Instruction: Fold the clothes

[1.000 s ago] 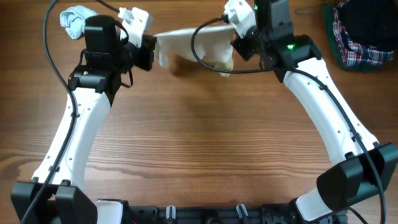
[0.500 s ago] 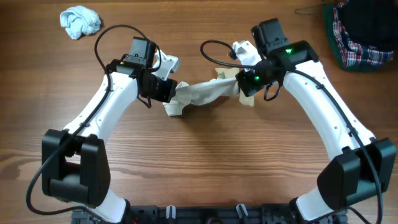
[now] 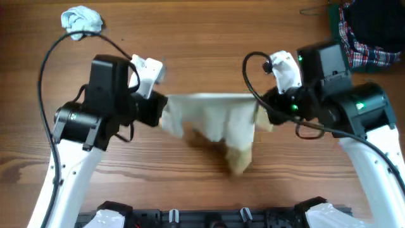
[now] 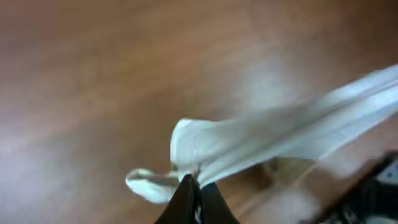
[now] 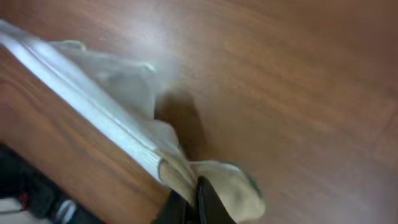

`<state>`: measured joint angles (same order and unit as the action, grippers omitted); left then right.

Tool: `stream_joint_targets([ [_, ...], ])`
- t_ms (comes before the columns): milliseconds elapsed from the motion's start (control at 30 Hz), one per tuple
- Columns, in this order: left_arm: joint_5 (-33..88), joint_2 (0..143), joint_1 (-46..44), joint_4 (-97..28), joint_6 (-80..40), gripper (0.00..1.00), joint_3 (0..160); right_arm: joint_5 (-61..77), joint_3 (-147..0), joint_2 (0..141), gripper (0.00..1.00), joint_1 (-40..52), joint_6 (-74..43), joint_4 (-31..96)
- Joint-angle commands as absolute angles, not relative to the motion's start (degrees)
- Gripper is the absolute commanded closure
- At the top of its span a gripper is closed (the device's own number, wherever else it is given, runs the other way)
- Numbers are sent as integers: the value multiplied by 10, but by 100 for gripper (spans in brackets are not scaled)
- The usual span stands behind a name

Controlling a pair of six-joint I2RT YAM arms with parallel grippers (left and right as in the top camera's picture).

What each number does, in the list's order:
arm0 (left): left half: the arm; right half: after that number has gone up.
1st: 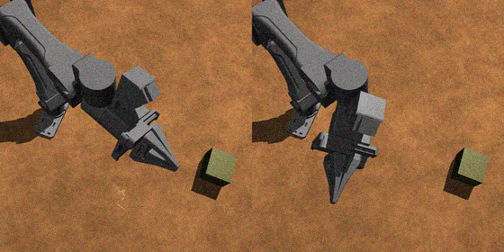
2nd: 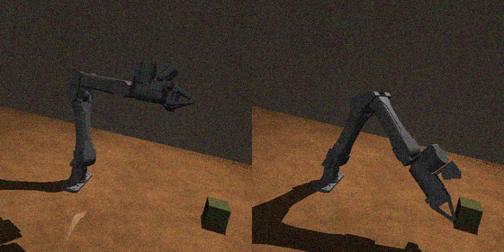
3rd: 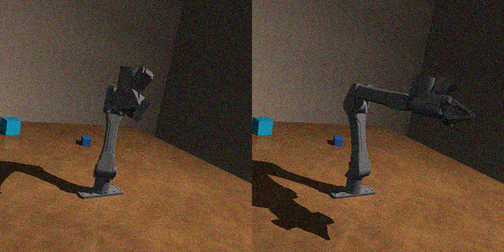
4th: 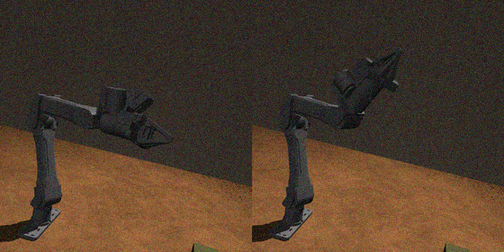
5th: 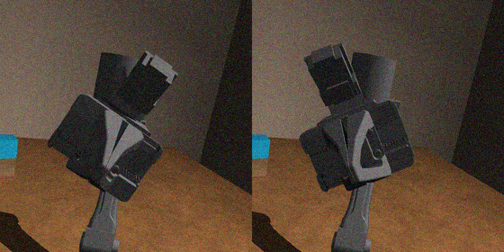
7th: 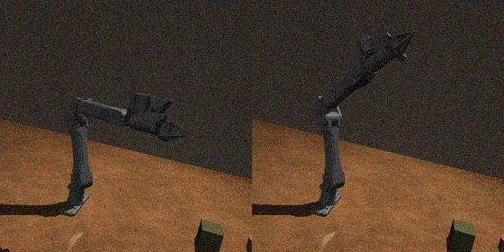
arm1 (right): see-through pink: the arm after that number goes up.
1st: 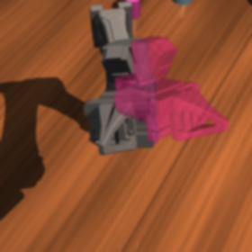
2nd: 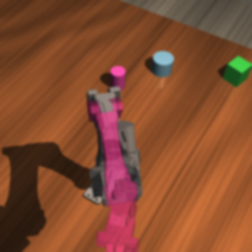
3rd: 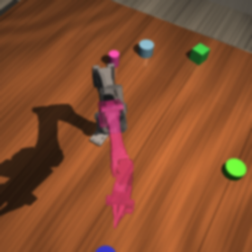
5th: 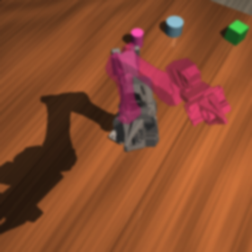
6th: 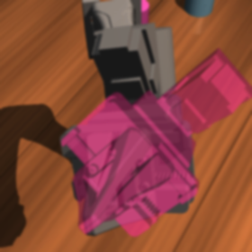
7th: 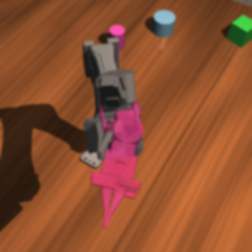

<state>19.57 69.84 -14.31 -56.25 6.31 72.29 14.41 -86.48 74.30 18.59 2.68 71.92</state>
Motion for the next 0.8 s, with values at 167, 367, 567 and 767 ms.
stream_joint_targets([
  [167,74,716,-132,-620,25,96,723,102,-868,768,96,175,-17,741],
  [367,74,825,-132,-610,21,96,722,104,-866,859,96,175,-15,722],
  [567,73,952,-132,-476,21,96,722,103,-866,956,96,175,16,597],
  [767,37,1033,-132,-304,6,96,722,103,-866,1071,96,175,30,433],
])
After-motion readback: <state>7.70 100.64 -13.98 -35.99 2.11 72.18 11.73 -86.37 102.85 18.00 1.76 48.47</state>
